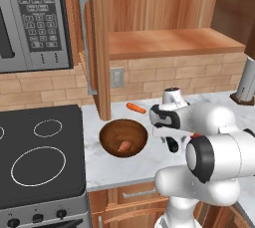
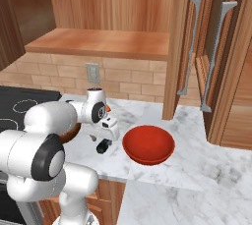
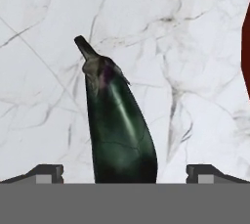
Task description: Pick both bowls and place them on the counter. Then place the sweet potato in one bowl and place the eggplant in the other bowl.
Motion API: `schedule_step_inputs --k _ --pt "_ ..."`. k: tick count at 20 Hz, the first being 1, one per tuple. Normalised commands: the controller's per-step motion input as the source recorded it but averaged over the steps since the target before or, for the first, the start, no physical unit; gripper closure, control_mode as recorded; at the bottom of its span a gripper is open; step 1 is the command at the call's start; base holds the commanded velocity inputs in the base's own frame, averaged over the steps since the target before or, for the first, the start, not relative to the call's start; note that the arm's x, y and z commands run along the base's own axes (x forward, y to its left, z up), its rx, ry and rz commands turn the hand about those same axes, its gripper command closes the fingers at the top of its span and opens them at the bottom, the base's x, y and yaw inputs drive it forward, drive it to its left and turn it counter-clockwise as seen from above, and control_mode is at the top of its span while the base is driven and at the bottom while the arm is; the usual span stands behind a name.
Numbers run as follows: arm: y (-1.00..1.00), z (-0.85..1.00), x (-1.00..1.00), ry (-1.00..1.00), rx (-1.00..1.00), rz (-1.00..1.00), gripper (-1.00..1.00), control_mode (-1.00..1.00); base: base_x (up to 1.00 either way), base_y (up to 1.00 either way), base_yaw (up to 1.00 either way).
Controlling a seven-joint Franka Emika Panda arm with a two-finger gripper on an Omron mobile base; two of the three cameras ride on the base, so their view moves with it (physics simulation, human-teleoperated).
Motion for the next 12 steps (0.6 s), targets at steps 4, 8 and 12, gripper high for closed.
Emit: schedule_step_inputs --k 4,8,12 --pt "0.0 -0.23 -0.06 0.03 0.0 0.0 -1.0 -1.0 0.0 0.0 0.0" --pt "0.0 -0.25 -0.02 0.04 0.0 0.0 -1.0 -1.0 0.0 0.0 0.0" --pt "0.0 -0.23 -0.01 0.04 0.0 0.0 -1.0 -1.0 0.0 0.0 0.0"
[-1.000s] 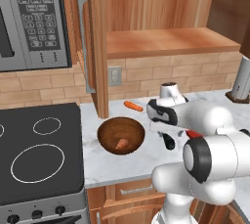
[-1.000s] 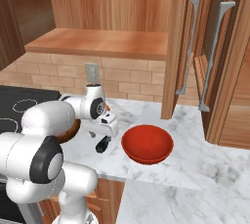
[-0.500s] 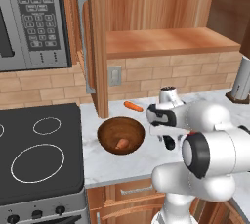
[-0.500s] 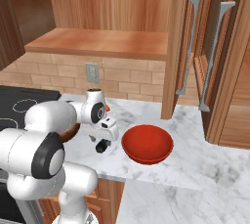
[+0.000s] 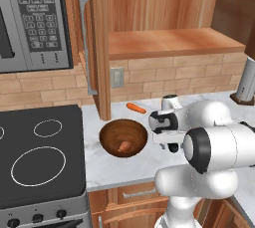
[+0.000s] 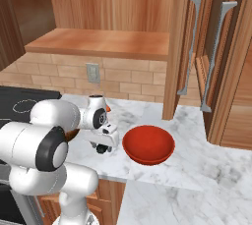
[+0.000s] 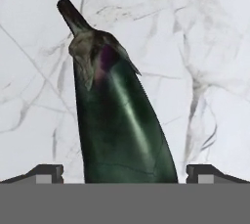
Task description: Pick both bowls and place them on the counter. Then place the sweet potato in one bowl and place the eggplant in the other bowl.
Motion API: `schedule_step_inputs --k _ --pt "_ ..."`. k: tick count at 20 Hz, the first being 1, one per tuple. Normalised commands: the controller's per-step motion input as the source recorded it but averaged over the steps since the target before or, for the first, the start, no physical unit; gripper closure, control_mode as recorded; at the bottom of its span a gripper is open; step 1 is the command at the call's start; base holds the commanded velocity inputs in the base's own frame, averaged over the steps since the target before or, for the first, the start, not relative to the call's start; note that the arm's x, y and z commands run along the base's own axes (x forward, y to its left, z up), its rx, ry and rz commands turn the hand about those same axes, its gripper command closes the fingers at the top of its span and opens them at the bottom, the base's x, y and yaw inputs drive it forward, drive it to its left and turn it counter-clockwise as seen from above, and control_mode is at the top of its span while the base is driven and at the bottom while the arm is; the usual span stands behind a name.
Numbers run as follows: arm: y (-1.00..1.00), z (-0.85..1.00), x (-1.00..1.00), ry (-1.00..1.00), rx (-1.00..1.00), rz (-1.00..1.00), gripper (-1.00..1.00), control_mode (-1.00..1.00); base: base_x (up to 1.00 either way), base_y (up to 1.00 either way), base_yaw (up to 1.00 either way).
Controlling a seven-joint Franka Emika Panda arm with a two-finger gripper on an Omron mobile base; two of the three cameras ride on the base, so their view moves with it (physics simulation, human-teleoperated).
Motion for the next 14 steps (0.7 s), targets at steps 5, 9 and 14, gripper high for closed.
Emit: schedule_step_inputs --k 5,9,14 --pt "0.01 -0.15 -0.01 0.03 0.0 0.0 1.0 -1.0 0.0 0.0 0.0" --pt "0.07 -0.06 0.0 0.0 0.0 0.01 1.0 -1.0 0.0 0.0 0.0" --pt "-0.14 0.28 -0.16 -0.28 0.09 -0.02 1.0 -1.0 0.0 0.0 0.0"
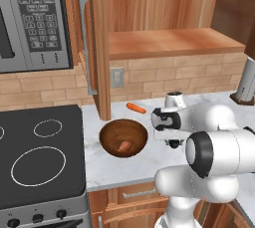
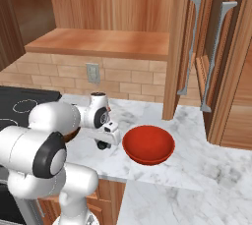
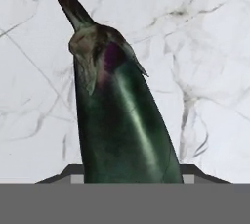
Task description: Pick both bowls and place them on the counter. Then place the sweet potato in one bowl and place the eggplant in the other bowl.
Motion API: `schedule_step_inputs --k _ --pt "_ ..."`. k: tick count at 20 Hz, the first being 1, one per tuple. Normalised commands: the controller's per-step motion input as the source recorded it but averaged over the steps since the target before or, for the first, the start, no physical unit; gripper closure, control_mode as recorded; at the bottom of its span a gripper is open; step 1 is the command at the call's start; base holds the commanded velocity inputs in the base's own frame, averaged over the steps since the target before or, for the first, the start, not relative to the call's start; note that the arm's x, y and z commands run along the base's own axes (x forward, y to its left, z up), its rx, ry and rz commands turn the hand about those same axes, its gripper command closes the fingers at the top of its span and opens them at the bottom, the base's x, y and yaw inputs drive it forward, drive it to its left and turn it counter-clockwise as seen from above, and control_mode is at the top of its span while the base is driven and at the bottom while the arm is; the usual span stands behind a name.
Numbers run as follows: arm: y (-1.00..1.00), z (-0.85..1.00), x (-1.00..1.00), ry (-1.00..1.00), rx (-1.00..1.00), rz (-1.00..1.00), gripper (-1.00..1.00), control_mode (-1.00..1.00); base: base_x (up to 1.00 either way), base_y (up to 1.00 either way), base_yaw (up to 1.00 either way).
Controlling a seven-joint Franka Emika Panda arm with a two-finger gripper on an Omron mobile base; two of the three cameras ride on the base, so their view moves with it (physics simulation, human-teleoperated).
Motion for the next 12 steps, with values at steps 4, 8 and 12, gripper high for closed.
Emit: schedule_step_inputs --k 4,8,12 --pt "-0.29 0.81 -0.16 -0.19 0.17 -0.03 1.0 -1.0 0.0 0.0 0.0" --pt "-0.39 0.67 -0.02 -0.07 0.15 -0.09 1.0 -1.0 0.0 0.0 0.0" --pt "-0.62 0.48 0.0 0.06 0.11 -0.15 1.0 -1.0 0.0 0.0 0.0"
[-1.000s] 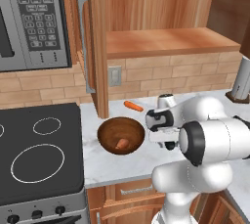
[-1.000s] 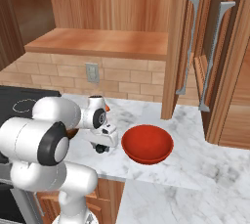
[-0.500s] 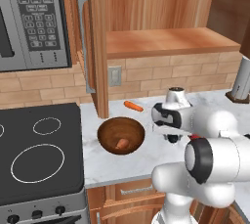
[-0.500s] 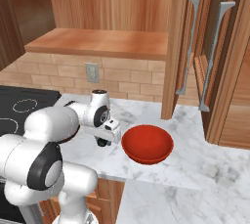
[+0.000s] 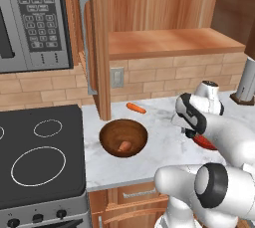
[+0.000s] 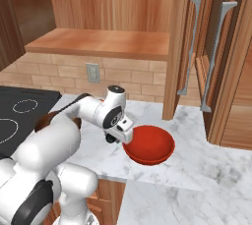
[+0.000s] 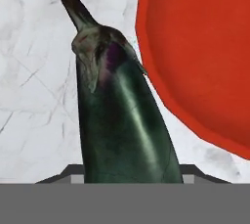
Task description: Pick both bowls and place them on the counter. Then place the sweet potato in one bowl and place the eggplant in the other bowl.
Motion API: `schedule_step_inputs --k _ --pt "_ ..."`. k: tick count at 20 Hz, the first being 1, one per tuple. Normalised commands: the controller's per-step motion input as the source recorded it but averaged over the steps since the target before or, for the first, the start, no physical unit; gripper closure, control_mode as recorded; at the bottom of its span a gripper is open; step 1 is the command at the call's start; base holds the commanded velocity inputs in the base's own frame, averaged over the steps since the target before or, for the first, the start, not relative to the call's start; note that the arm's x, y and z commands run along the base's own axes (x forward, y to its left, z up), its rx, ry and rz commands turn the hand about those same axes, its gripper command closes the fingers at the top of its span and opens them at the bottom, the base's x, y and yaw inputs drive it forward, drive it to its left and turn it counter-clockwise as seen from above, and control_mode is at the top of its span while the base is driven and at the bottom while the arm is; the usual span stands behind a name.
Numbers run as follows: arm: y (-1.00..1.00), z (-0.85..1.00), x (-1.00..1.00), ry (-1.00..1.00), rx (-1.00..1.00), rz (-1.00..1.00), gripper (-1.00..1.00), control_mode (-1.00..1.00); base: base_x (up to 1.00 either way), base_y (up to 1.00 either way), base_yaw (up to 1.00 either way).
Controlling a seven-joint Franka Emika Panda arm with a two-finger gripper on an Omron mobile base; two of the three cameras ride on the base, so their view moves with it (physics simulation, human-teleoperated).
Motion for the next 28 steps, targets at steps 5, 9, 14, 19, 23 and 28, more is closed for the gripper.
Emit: schedule_step_inputs --k 5,9,14,19,23,28 --pt "-0.55 0.17 0.0 0.12 0.02 -0.15 1.0 -1.0 0.0 0.0 0.0" --pt "-0.52 0.0 0.0 0.09 0.0 -0.14 1.0 -1.0 0.0 0.0 0.0" --pt "-0.38 -0.05 0.0 0.07 0.0 -0.11 1.0 -1.0 0.0 0.0 0.0" --pt "-0.1 -0.16 0.14 0.04 0.0 -0.03 1.0 -1.0 0.0 0.0 0.0" --pt "-0.1 -0.26 0.12 0.02 0.0 -0.02 1.0 -1.0 0.0 0.0 0.0" --pt "-0.12 -0.32 0.07 0.01 0.0 -0.03 1.0 -1.0 0.0 0.0 0.0"
